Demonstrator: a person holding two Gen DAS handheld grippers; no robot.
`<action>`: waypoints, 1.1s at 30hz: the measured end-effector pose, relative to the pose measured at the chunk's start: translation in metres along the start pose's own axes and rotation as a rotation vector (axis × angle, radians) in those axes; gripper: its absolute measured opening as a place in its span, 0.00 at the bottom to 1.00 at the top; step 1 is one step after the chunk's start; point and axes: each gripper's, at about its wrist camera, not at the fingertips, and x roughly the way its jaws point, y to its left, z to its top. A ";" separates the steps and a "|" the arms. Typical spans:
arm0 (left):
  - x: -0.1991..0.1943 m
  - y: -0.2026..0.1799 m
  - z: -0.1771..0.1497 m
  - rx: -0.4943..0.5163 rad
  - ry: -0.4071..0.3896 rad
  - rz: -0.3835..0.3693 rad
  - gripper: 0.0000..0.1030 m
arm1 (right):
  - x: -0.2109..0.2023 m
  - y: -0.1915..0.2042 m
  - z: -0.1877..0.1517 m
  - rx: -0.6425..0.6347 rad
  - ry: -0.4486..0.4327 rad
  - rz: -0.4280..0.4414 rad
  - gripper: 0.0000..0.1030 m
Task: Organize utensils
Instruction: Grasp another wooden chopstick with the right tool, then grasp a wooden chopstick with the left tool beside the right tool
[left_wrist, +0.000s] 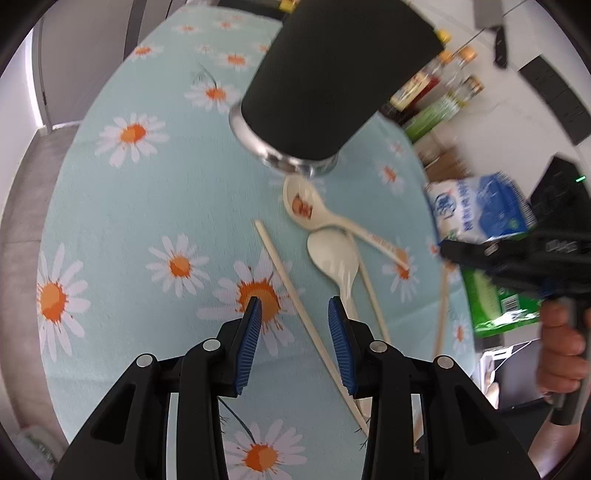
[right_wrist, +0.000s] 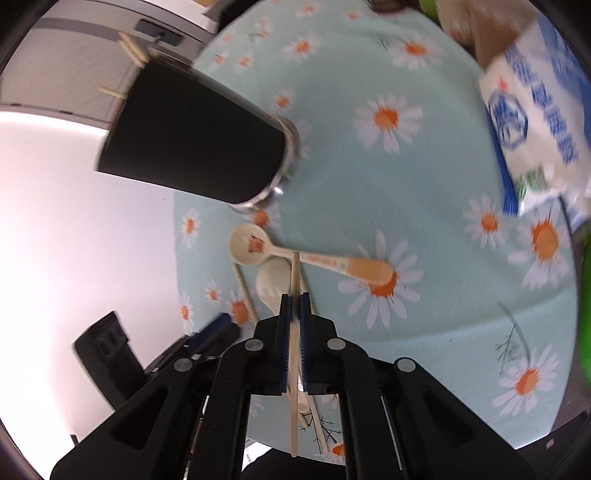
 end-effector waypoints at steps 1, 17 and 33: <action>0.003 -0.004 0.001 0.002 0.017 0.022 0.35 | -0.005 0.002 0.001 -0.017 -0.011 0.001 0.06; 0.036 -0.046 0.012 0.019 0.227 0.380 0.29 | -0.047 0.001 0.015 -0.153 -0.056 0.117 0.06; 0.048 -0.049 0.022 -0.024 0.193 0.489 0.03 | -0.038 -0.006 0.024 -0.191 0.003 0.209 0.06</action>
